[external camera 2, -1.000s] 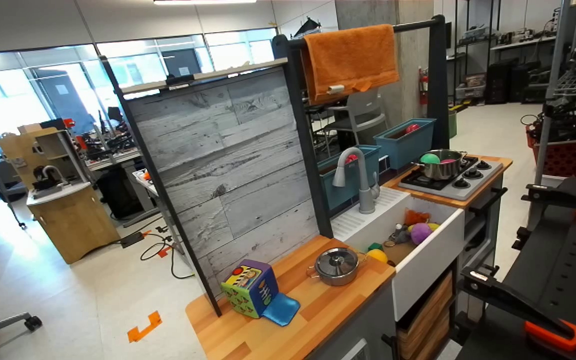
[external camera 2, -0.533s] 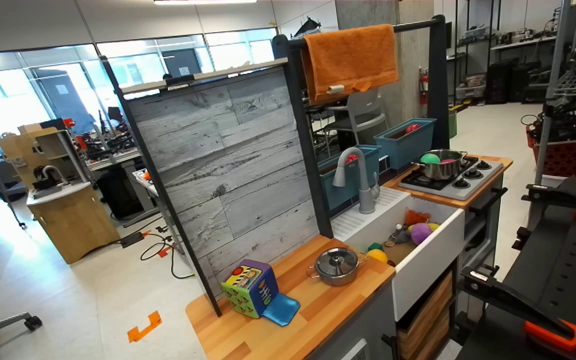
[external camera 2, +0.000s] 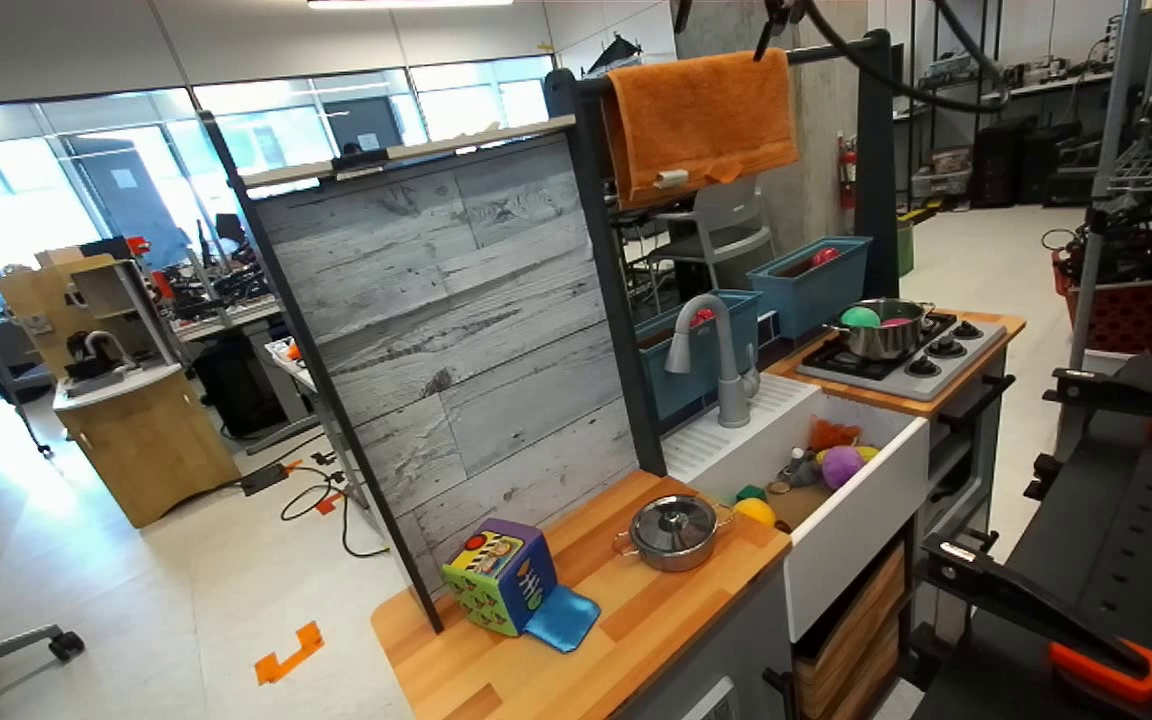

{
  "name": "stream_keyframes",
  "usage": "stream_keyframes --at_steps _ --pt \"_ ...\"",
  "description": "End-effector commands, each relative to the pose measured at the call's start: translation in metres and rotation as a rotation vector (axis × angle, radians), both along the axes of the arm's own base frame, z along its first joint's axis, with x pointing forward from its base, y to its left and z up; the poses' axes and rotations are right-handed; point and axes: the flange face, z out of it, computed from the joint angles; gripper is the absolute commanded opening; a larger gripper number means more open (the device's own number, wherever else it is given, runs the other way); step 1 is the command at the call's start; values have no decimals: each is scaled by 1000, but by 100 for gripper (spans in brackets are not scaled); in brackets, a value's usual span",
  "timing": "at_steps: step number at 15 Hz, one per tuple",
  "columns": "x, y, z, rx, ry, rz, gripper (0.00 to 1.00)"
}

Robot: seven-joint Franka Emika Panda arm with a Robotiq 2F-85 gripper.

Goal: Put the brown cloth in the sink

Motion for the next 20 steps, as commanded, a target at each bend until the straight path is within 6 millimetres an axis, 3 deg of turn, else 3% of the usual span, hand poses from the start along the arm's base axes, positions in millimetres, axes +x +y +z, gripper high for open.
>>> stream_keyframes --at_steps 1,6,11,12,13,20 --pt "38 -2 -10 41 -38 -57 100" --pt "61 4 -8 49 -153 -85 100" --pt "71 15 -27 55 -122 -50 100" --pt "72 17 -30 59 -115 -48 75" --pt "73 17 -32 63 -113 -47 74" --pt "73 17 -18 80 -151 -42 21"
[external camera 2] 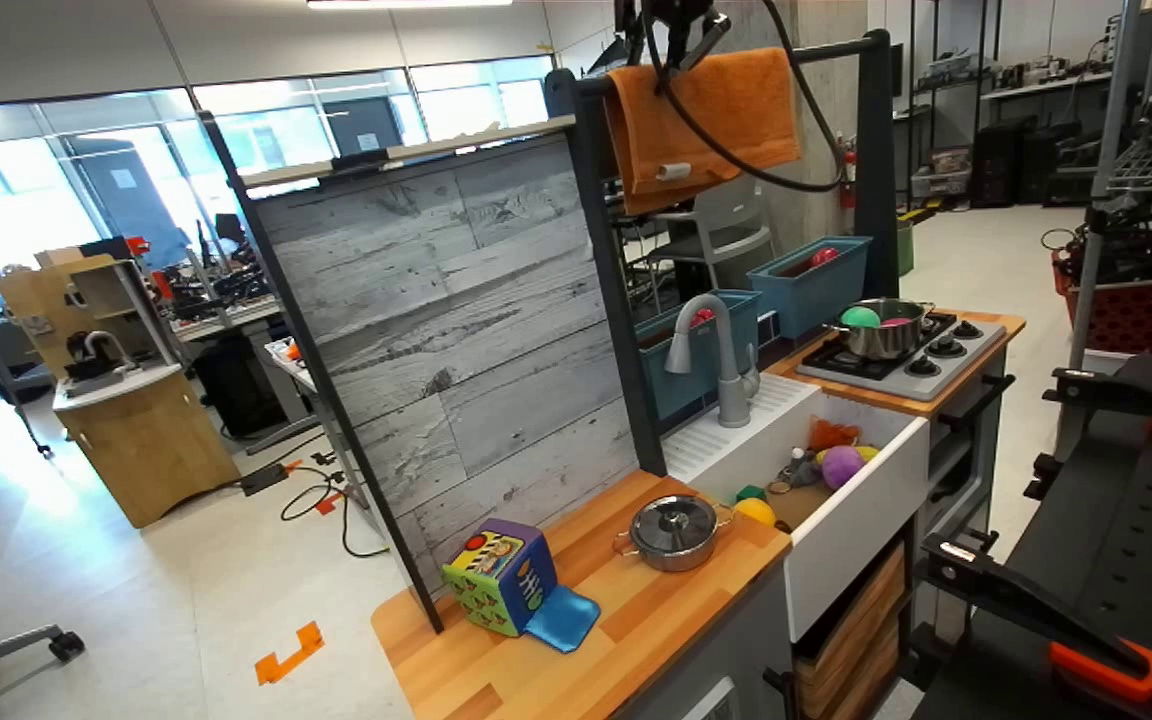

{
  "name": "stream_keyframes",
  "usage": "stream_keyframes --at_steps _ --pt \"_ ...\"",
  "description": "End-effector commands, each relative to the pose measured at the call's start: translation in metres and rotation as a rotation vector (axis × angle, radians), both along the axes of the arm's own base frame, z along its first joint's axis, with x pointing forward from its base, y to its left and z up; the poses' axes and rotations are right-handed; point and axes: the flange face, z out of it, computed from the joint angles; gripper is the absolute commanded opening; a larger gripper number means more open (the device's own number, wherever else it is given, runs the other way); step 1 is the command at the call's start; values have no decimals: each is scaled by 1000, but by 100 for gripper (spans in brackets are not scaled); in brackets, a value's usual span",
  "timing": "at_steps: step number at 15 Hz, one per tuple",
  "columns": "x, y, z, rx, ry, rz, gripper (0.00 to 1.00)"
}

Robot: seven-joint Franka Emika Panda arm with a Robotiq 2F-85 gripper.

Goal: Put the brown cloth in the sink

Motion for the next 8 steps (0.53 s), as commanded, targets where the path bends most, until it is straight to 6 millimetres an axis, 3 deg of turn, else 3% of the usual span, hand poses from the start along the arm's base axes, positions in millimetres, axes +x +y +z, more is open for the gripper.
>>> stream_keyframes --at_steps 1,8 --pt "1 -3 2 6 -17 6 13" --pt "-12 3 1 54 2 34 8"
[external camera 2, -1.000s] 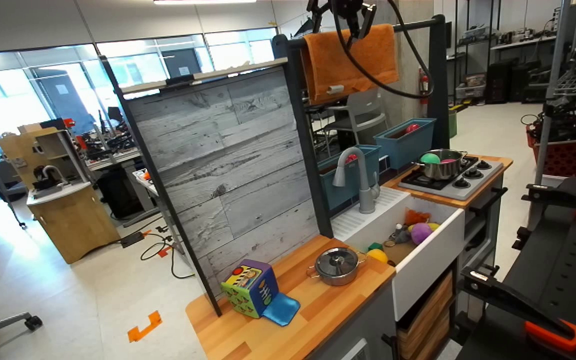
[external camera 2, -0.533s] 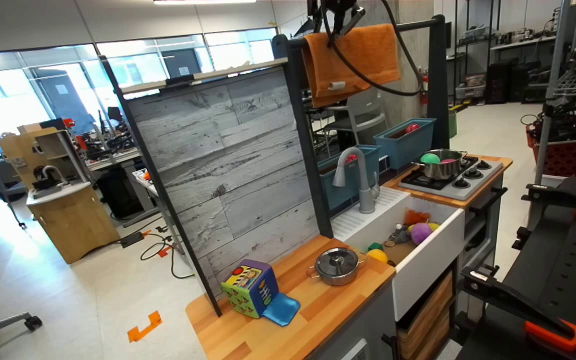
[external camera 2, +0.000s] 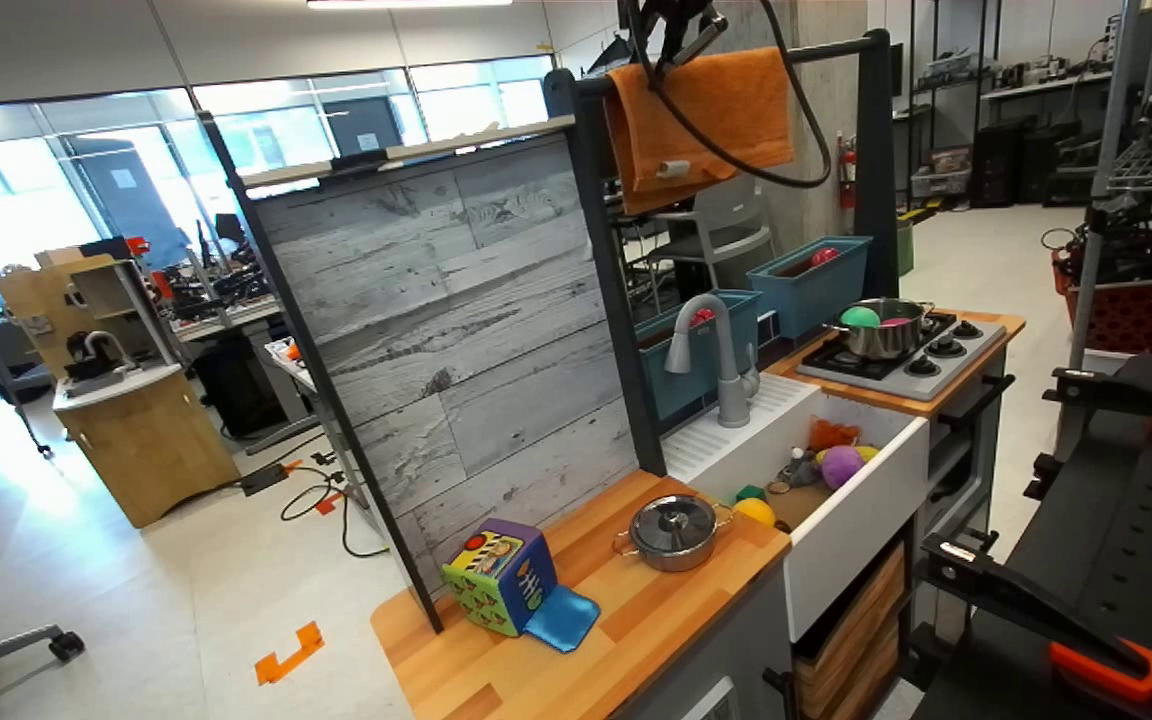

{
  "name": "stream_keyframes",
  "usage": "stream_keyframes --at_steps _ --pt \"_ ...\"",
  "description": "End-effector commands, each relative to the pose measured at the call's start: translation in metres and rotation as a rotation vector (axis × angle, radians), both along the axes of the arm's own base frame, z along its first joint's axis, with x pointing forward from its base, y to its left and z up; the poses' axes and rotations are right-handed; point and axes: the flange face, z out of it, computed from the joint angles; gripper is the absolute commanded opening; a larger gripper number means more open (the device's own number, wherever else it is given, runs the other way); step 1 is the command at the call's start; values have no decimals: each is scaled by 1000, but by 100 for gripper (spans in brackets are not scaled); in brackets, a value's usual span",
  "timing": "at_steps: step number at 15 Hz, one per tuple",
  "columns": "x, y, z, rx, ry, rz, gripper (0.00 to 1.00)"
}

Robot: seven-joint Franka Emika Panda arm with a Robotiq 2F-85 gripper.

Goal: Put the brown cloth in the sink

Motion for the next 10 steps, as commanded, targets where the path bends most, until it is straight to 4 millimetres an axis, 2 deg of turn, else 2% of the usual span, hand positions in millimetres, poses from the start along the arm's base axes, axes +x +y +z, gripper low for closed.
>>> stream_keyframes --at_steps 1,3,7,10 --pt "-17 12 -3 5 28 99 8" --pt "-29 18 -2 -13 49 178 0" --pt "-60 32 -20 -4 169 384 1" --pt "-77 28 -29 -12 234 460 1"
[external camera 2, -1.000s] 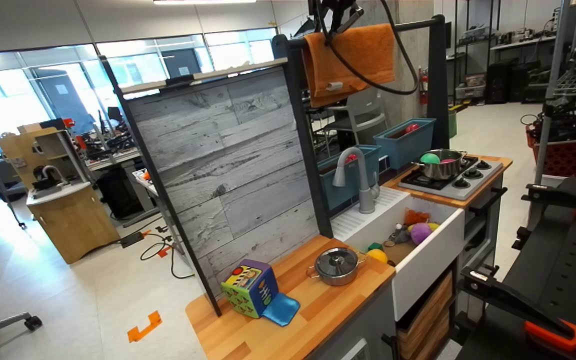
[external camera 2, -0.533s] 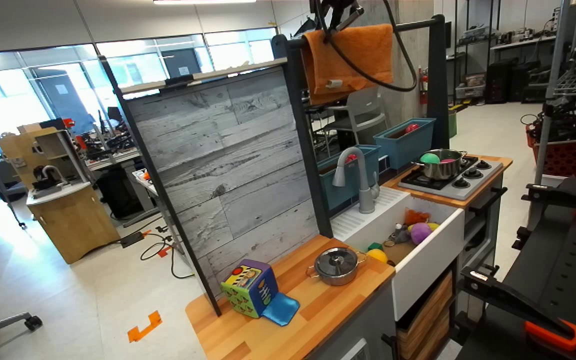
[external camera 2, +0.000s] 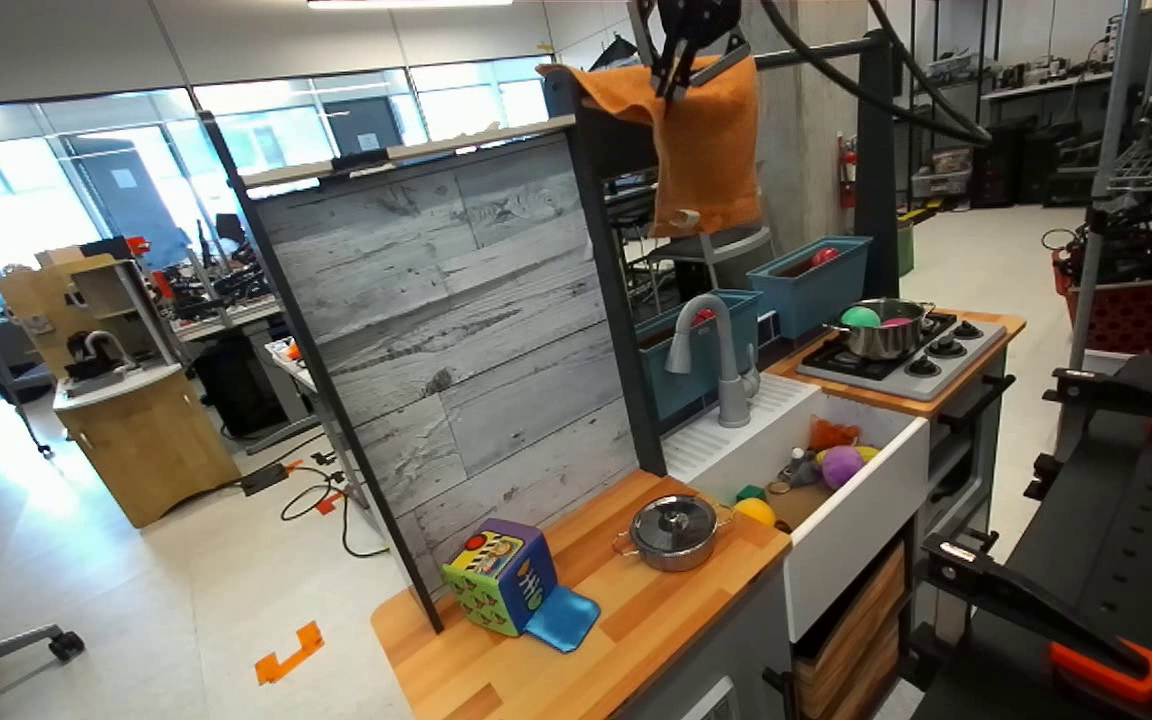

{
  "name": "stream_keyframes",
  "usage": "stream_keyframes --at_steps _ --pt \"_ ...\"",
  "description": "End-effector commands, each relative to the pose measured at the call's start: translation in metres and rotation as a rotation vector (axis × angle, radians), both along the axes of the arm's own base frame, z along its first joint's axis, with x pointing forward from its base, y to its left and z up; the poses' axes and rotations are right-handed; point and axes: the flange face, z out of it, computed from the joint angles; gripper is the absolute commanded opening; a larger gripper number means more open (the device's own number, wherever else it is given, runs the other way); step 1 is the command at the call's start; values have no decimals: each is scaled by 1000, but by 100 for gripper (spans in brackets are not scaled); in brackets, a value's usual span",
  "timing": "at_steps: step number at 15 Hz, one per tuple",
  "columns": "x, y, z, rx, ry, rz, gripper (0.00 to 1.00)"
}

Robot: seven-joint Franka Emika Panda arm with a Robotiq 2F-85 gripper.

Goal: Put the brown cloth in the sink

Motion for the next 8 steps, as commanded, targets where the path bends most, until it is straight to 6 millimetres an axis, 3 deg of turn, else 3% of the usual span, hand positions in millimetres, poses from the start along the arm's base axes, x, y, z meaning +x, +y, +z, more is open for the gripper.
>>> stream_keyframes --at_steps 1,8 --pt "-24 -5 -3 -6 66 88 1" --pt "-18 -12 -57 -8 350 114 1"
